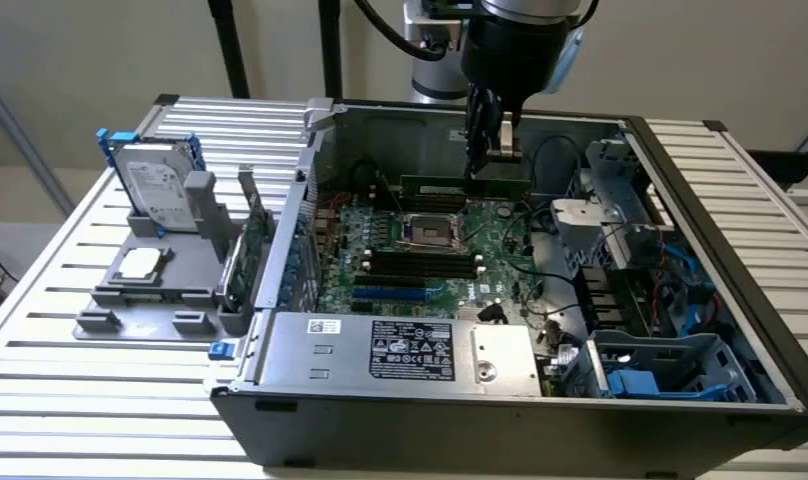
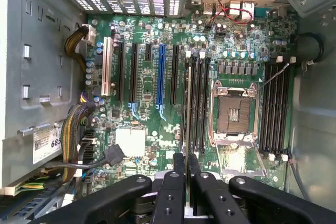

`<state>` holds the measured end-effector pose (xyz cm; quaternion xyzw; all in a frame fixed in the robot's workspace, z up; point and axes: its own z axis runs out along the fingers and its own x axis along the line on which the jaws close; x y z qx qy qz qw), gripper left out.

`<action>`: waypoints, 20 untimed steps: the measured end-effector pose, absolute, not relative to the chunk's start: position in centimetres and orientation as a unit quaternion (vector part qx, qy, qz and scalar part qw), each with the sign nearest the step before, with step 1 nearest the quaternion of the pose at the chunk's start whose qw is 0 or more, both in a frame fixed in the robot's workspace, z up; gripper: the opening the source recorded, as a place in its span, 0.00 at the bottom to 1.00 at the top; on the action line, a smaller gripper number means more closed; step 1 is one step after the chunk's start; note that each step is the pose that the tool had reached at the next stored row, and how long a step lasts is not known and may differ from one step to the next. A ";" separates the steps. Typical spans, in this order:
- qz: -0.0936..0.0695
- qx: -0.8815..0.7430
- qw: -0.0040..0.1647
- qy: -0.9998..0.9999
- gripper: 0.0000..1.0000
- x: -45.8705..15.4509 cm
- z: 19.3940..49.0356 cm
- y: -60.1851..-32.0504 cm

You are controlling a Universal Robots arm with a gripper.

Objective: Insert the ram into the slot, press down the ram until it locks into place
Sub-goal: 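Insert the ram into the slot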

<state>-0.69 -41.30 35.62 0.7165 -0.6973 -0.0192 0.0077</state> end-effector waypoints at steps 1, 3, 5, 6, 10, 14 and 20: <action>-0.019 0.716 0.008 -0.697 0.13 -0.7 35.6 -41.3; -0.019 0.716 0.008 -0.697 0.13 -0.7 35.6 -41.3; -0.019 0.716 0.008 -0.697 0.13 -0.7 35.5 -41.3; -0.019 0.717 0.008 -0.697 0.13 -0.9 35.4 -41.3; -0.019 0.715 0.008 -0.699 0.13 -1.7 34.7 -41.2; -0.019 0.713 0.007 -0.701 0.13 -2.3 33.9 -40.9; -0.019 0.710 0.007 -0.704 0.13 -2.7 32.8 -40.7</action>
